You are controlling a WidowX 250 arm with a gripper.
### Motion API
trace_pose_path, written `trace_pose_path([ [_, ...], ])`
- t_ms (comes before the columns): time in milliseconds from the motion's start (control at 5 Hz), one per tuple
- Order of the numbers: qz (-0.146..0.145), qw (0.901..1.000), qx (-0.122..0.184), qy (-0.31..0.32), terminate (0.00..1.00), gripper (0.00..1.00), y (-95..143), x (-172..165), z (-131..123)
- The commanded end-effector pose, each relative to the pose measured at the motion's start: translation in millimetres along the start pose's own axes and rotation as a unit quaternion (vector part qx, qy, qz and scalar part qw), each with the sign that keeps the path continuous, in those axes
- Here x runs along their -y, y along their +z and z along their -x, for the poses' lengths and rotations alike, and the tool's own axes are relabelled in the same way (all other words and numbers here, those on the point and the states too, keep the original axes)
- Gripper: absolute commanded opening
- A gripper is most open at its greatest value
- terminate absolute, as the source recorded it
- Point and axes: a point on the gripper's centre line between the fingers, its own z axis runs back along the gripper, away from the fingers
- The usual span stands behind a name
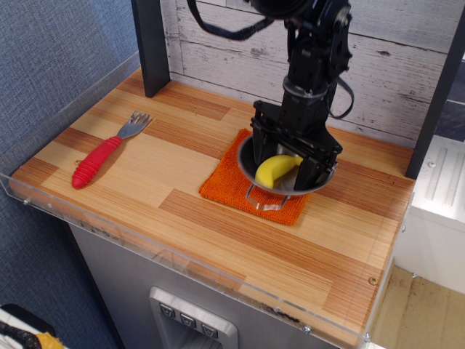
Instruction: Take the banana out of the wok and put it to the left.
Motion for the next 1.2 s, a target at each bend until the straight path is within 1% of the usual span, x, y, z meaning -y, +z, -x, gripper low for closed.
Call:
trace_pose_path([
  [0,-0.003,0.9999,0.005,0.01,0.0,0.0,-1,-8,9],
  [200,0.003,0.9998,0.016,0.011,0.0,0.0,18,-14,13],
  [400,0.015,0.9993,0.033,0.011,0.0,0.0,47,-20,17],
  [600,0.033,0.9978,0.05,0.028,0.0,0.0,88,-30,25],
  [800,0.049,0.9963,0.064,0.032,0.0,0.0,127,-30,39],
  [1000,0.056,0.996,0.064,0.028,0.0,0.0,140,-24,61],
])
